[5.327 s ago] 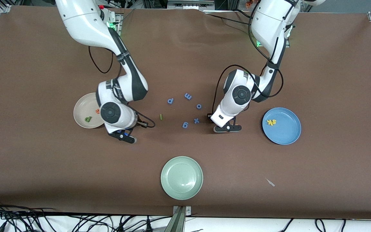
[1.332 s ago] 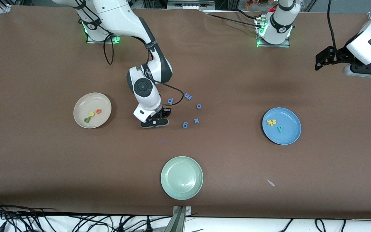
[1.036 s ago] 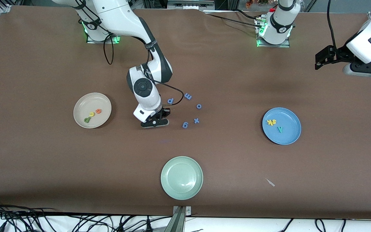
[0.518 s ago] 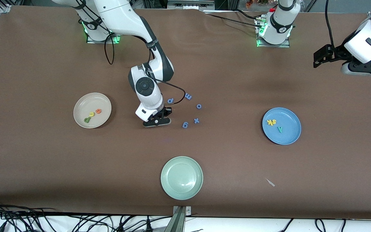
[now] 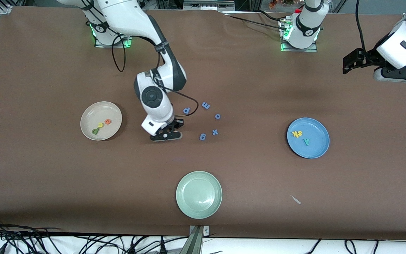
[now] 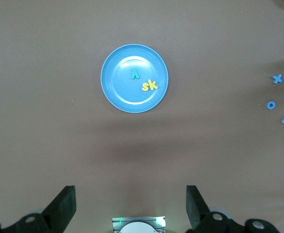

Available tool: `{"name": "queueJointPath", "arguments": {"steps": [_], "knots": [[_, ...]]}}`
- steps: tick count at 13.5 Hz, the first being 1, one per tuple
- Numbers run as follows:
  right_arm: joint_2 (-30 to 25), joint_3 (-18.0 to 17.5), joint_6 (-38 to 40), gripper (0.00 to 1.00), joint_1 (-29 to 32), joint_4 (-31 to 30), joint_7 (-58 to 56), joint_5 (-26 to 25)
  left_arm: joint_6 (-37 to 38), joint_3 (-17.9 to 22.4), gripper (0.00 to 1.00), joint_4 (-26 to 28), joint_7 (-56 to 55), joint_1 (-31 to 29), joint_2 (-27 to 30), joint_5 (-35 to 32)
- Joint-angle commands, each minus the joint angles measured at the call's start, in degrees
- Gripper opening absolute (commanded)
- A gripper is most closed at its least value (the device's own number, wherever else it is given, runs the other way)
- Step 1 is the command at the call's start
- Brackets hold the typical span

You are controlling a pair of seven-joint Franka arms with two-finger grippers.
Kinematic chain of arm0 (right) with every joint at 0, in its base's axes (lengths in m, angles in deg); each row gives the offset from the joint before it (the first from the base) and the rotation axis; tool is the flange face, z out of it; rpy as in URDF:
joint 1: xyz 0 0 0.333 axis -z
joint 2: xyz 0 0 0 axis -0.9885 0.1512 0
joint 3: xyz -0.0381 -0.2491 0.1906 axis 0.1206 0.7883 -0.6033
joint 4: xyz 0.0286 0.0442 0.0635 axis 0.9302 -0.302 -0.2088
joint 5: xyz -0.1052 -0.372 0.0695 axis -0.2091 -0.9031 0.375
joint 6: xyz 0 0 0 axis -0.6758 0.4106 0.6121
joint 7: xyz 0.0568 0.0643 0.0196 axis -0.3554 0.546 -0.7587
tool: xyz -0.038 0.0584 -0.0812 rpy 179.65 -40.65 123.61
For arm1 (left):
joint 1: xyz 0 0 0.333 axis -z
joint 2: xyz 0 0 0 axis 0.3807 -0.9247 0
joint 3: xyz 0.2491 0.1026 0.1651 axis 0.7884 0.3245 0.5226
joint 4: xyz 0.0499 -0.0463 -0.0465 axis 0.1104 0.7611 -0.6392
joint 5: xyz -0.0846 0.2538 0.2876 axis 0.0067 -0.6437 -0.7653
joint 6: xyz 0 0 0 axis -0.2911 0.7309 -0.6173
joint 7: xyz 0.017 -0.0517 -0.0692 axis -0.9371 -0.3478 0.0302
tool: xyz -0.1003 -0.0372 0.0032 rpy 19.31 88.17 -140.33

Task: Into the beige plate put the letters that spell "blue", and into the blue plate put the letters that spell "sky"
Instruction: 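Grasp the green bar letter with the right gripper and carry it, then open the right gripper to drop the green bar onto the beige plate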

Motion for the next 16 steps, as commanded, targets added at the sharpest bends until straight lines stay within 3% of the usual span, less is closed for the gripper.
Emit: {"name": "queueJointPath", "arguments": {"steps": [1, 4, 9, 14, 15, 16], "knots": [[-3.6, 6.0, 10.7, 0.00, 0.3, -0.3, -6.2, 0.6, 1.3, -0.1, 1.00, -1.5, -0.6, 0.2, -0.2, 0.5], [-3.3, 12.3, 17.9, 0.00, 0.3, -1.3, -13.7, 0.4, 1.3, -0.1, 1.00, -1.7, -0.5, 0.3, -0.3, 0.5], [-3.0, 18.2, 19.6, 0.00, 0.3, -5.4, -19.9, 0.2, 1.3, -0.5, 1.00, -1.7, -0.6, 0.3, -0.2, 0.5], [0.1, 19.7, 20.1, 0.00, 2.8, -6.3, -24.5, -0.7, 1.3, -0.5, 1.00, -1.7, -0.7, 0.4, -0.2, 0.5], [0.1, 19.6, 20.1, 0.18, 3.4, -6.3, -24.6, -0.8, 1.4, -0.5, 1.00, -1.7, -0.7, 0.3, -0.2, 0.5], [0.2, 19.6, 19.9, 0.85, 3.5, -6.2, -23.7, -0.6, 1.5, -0.4, 1.00, -1.7, -0.6, 0.3, -0.3, 0.5]]}}
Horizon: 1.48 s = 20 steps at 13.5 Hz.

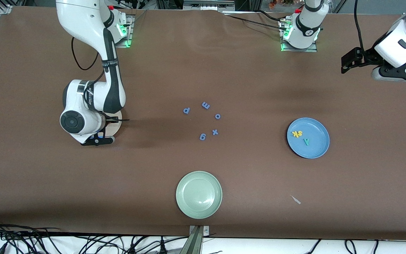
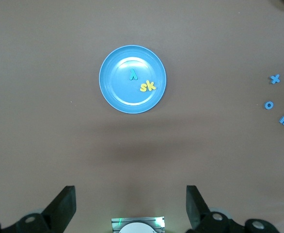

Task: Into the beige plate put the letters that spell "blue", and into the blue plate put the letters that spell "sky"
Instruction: 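Open the right gripper to drop the green bar onto the beige plate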

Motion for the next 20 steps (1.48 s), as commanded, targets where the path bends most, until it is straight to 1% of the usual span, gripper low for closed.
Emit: {"name": "queueJointPath", "arguments": {"steps": [1, 3, 4, 7, 8, 10, 12, 13, 14, 15, 16, 17, 18, 19, 20], "knots": [[0.2, 0.5, 0.8, 1.00, 0.4, 1.2, -0.4, -0.5, 1.4, 0.0, 1.00, -1.4, -0.4, 0.0, -0.3, 0.5], [-0.2, 0.5, 0.9, 1.00, -0.2, 2.2, 0.0, -0.3, 1.4, 0.0, 1.00, -1.4, -0.3, 0.1, -0.4, 0.4], [-0.4, 0.4, 2.2, 1.00, -0.5, 3.2, 1.1, -0.1, 1.4, 0.0, 1.00, -1.4, -0.3, 0.1, -0.4, 0.4], [-0.3, 0.3, 9.5, 1.00, -0.9, 8.5, 6.9, -0.1, 1.4, 0.0, 1.00, -1.4, -0.2, 0.1, -0.5, 0.4], [-0.4, 0.3, 11.0, 1.00, -1.2, 9.2, 7.3, -0.1, 1.4, 0.0, 1.00, -1.4, -0.2, 0.1, -0.5, 0.4], [-0.8, 0.3, 11.6, 1.00, -1.6, 9.9, 7.4, 0.3, 1.4, -0.1, 1.00, -1.4, -0.2, 0.1, -0.5, 0.4], [-2.2, 0.5, 11.9, 1.00, -2.1, 9.9, 7.4, 0.4, 1.4, -0.1, 1.00, -1.4, -0.3, 0.1, -0.5, 0.4], [-2.8, 0.8, 13.6, 1.00, -2.3, 10.3, 7.4, 0.3, 1.4, -0.1, 1.00, -1.4, -0.2, 0.1, -0.5, 0.4], [-3.8, 0.4, 14.0, 1.00, -2.4, 11.1, 7.7, -0.2, 1.4, 0.0, 1.00, -1.4, -0.2, 0.1, -0.5, 0.4], [-6.1, -0.8, 14.1, 1.00, -1.4, 11.4, 8.8, -1.1, 1.4, -0.1, 1.00, -1.4, -0.3, 0.1, -0.5, 0.4], [-8.7, -3.4, 14.4, 1.00, 0.4, 11.2, 10.1, -4.1, 1.4, 0.0, 1.00, -1.4, -0.3, 0.1, -0.5, 0.4], [-11.5, -7.0, 14.6, 1.00, 2.7, 10.8, 11.3, -8.5, 1.4, 0.0, 1.00, -1.4, -0.3, 0.1, -0.5, 0.4], [-14.4, -12.4, 15.4, 1.00, 8.2, 10.5, 12.3, -12.0, 1.4, -0.1, 1.00, -1.4, -0.3, 0.1, -0.5, 0.4], [-17.0, -20.1, 15.8, 1.00, 15.5, 10.5, 12.5, -15.0, 1.5, -0.1, 1.00, -1.4, -0.3, 0.1, -0.5, 0.4], [-19.0, -26.1, 15.9, 1.00, 21.1, 10.4, 12.5, -18.2, 1.5, 0.0, 1.00, -1.4, -0.3, 0.1, -0.5, 0.4]]}}
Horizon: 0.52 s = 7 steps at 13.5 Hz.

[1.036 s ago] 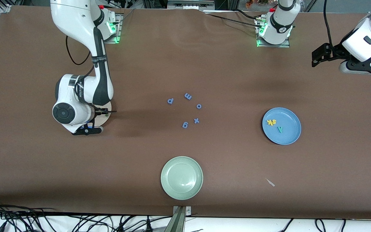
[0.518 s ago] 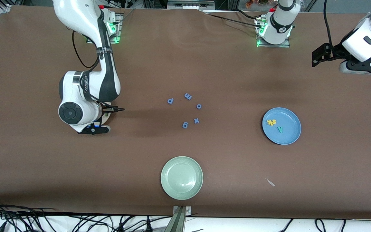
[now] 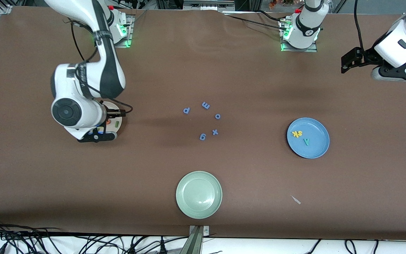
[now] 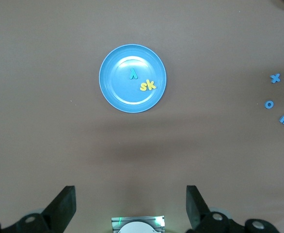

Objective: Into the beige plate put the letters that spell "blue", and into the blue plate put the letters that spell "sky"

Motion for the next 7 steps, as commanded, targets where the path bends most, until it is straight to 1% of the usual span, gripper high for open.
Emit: {"name": "queueJointPath", "arguments": {"steps": [1, 3, 4, 7], "knots": [[-7.5, -14.8, 1.5, 1.00, 14.6, -1.5, 0.8, -7.1, 1.3, 0.0, 1.00, -1.3, -0.3, 0.1, -0.5, 0.4], [-11.0, -20.8, 2.8, 1.00, 22.0, -1.7, 0.2, -8.5, 1.4, -0.1, 1.00, -1.3, -0.3, 0.1, -0.5, 0.4], [-12.7, -22.2, 2.9, 1.00, 23.7, -1.7, 0.2, -8.8, 1.4, 0.0, 1.00, -1.3, -0.3, 0.1, -0.5, 0.4], [-17.9, -23.8, 3.6, 1.00, 28.2, -1.8, 0.5, -8.7, 1.5, -0.1, 1.00, -1.4, -0.4, 0.1, -0.4, 0.4]]}}
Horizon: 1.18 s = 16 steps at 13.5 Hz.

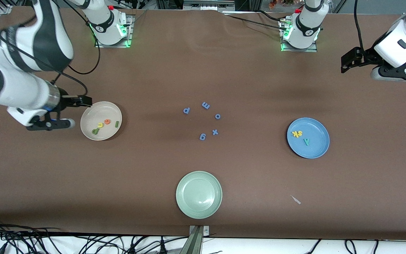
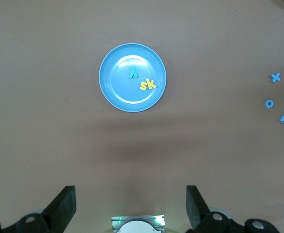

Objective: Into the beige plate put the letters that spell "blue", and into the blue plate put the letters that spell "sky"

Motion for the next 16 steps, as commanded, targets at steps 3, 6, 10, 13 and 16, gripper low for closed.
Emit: {"name": "queueJointPath", "arguments": {"steps": [3, 6, 10, 13, 16], "knots": [[-9.9, -2.9, 1.3, 1.00, 5.5, -1.0, 0.7, -0.4, 1.5, -0.1, 1.00, -1.4, -0.4, 0.1, -0.5, 0.4], [-10.7, -4.0, 2.5, 1.00, 8.9, 0.5, 0.7, -0.9, 1.6, -0.1, 1.00, -1.4, -0.4, 0.1, -0.5, 0.4], [-11.0, -4.1, 1.8, 1.00, 11.2, 0.5, -0.1, -0.5, 1.6, -0.1, 1.00, -1.4, -0.3, 0.2, -0.5, 0.4], [-10.6, -4.1, 0.5, 1.00, 11.9, 0.4, 0.2, -0.4, 1.6, -0.1, 1.00, -1.4, -0.2, 0.1, -0.5, 0.4], [-10.4, -4.1, -0.2, 1.00, 12.7, 0.1, 0.0, -0.7, 1.6, 0.0, 1.00, -1.4, -0.2, 0.1, -0.5, 0.4]]}}
